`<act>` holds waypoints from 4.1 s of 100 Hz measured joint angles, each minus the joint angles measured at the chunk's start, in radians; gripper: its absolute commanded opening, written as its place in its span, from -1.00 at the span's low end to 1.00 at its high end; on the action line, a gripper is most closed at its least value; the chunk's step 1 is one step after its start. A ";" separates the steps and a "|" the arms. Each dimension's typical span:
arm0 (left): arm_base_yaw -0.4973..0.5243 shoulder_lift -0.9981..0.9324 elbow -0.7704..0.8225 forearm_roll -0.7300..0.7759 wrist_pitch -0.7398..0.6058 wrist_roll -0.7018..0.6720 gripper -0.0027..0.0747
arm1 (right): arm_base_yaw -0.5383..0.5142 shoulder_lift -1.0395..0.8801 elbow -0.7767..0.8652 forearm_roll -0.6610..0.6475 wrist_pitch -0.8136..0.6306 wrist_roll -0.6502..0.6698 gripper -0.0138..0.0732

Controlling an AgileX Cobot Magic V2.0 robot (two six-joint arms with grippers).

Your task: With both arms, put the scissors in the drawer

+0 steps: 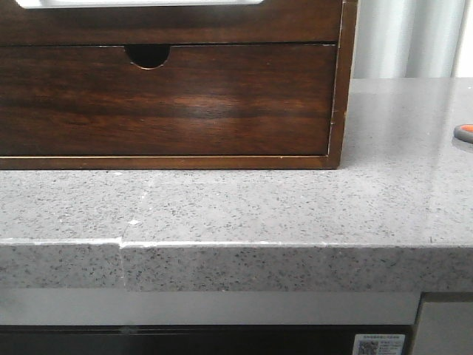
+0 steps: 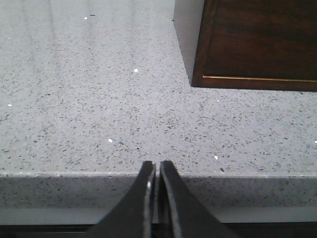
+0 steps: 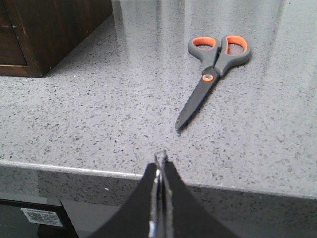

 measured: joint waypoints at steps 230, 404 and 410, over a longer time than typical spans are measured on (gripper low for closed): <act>-0.011 1.028 -0.577 -1.827 0.330 0.641 0.07 | 0.000 0.320 -0.389 0.397 0.229 -0.077 0.38; -0.014 0.599 -0.351 -1.797 0.318 0.516 0.23 | 0.000 0.320 -0.389 0.395 0.233 -0.077 0.38; -0.014 0.593 -0.351 -1.781 0.325 0.529 0.61 | 0.000 0.320 -0.389 0.395 0.233 -0.077 0.38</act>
